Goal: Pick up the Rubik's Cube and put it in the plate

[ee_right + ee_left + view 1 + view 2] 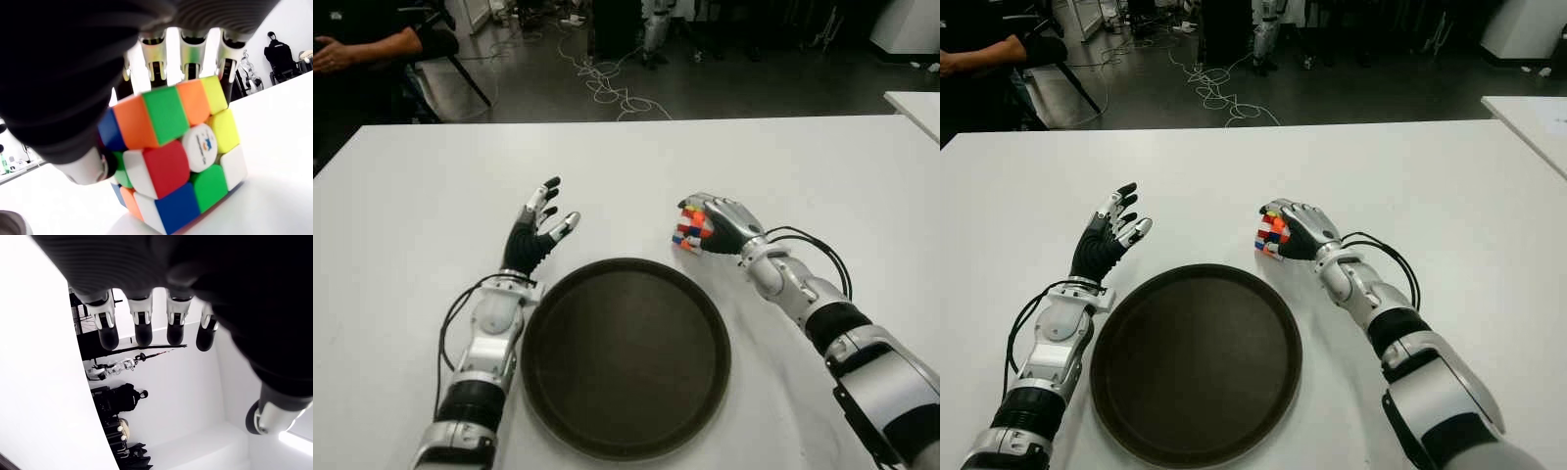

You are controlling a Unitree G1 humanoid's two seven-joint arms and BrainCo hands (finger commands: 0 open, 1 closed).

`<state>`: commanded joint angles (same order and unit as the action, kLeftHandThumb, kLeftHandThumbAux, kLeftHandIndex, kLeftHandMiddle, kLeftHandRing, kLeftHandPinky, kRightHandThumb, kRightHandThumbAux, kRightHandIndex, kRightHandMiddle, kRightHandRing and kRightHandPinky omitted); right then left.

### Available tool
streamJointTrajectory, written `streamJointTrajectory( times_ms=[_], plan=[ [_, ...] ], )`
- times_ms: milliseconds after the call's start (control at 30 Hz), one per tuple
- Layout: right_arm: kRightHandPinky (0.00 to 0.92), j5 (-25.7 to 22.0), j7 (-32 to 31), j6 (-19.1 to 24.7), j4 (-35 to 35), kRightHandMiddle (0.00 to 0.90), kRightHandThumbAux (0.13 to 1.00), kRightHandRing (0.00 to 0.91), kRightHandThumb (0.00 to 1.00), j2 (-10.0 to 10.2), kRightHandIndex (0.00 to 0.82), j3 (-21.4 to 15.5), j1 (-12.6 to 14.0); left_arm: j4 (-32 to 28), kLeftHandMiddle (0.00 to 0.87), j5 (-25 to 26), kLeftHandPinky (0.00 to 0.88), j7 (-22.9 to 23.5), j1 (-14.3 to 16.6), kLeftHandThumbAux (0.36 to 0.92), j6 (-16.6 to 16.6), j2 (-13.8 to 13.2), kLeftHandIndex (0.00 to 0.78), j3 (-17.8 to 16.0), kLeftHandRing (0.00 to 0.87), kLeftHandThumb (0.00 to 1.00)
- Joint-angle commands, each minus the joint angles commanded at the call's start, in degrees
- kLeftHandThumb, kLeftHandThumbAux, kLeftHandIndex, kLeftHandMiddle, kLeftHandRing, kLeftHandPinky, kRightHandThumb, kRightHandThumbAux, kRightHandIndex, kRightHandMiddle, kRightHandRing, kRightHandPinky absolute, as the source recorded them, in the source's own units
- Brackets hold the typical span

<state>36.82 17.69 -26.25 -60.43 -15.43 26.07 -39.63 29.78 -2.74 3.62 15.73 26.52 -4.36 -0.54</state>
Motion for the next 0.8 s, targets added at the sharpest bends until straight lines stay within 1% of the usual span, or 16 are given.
streamJointTrajectory(
  times_ms=[300, 467, 600, 800],
  plan=[
    [0.370, -0.4, 0.7, -0.5, -0.5, 0.315, 0.735, 0.324, 0.689, 0.2, 0.403, -0.5, 0.0, 0.2, 0.037, -0.4, 0.000, -0.7, 0.0, 0.562, 0.8, 0.2, 0.016, 0.0, 0.000, 0.000],
    [0.383, -0.5, 1.3, -1.1, -0.8, 0.331, 0.736, 0.343, 0.689, 0.3, 0.405, -0.7, 0.0, 0.1, 0.046, -0.5, 0.000, -0.9, 0.0, 0.582, 0.9, 0.3, 0.024, 0.0, 0.000, 0.000],
    [0.383, -0.6, 1.5, -1.4, -1.0, 0.337, 0.736, 0.347, 0.689, 0.4, 0.406, -0.8, 0.0, -0.3, 0.046, -0.2, 0.000, -0.6, -0.2, 0.592, 0.7, 0.3, 0.025, 0.0, 0.000, 0.000],
    [0.395, -1.0, 2.0, -2.1, -0.8, 0.333, 0.736, 0.348, 0.689, 0.4, 0.406, -1.1, 0.1, -0.8, 0.051, -0.1, 0.000, -0.7, -0.4, 0.592, -0.1, 0.5, 0.024, 0.0, 0.000, 0.000]
  ],
)
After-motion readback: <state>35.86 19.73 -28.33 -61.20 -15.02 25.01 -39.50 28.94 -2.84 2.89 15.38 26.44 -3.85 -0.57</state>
